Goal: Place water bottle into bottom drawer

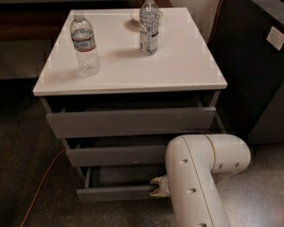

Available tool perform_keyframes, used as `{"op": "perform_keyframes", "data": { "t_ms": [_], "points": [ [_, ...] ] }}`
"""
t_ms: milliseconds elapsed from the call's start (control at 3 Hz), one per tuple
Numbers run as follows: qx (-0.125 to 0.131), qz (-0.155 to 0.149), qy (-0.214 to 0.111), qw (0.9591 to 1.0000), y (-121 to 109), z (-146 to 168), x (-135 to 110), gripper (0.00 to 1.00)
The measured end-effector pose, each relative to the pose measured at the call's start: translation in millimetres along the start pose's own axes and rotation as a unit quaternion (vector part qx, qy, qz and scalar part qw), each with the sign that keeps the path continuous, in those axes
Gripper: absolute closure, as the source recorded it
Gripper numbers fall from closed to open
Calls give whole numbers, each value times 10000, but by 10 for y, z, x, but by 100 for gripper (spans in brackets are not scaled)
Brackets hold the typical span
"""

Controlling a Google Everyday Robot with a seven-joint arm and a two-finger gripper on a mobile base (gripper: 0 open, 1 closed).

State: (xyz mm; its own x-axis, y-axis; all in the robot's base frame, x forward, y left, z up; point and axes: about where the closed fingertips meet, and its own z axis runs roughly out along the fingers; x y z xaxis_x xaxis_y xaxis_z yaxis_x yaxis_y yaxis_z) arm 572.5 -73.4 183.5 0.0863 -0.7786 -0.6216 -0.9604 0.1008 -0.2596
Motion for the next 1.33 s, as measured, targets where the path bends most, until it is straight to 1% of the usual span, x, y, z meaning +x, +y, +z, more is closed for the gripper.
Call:
{"op": "perform_keyframes", "data": {
  "t_ms": [333,667,1000,1333],
  "points": [
    [0,0,0,10000,-1,-6,7,79],
    [0,0,0,10000,-1,-7,8,48],
    [0,0,0,10000,-1,-7,8,24],
    [15,-5,2,10000,193,-188,-281,0]
  ]
}}
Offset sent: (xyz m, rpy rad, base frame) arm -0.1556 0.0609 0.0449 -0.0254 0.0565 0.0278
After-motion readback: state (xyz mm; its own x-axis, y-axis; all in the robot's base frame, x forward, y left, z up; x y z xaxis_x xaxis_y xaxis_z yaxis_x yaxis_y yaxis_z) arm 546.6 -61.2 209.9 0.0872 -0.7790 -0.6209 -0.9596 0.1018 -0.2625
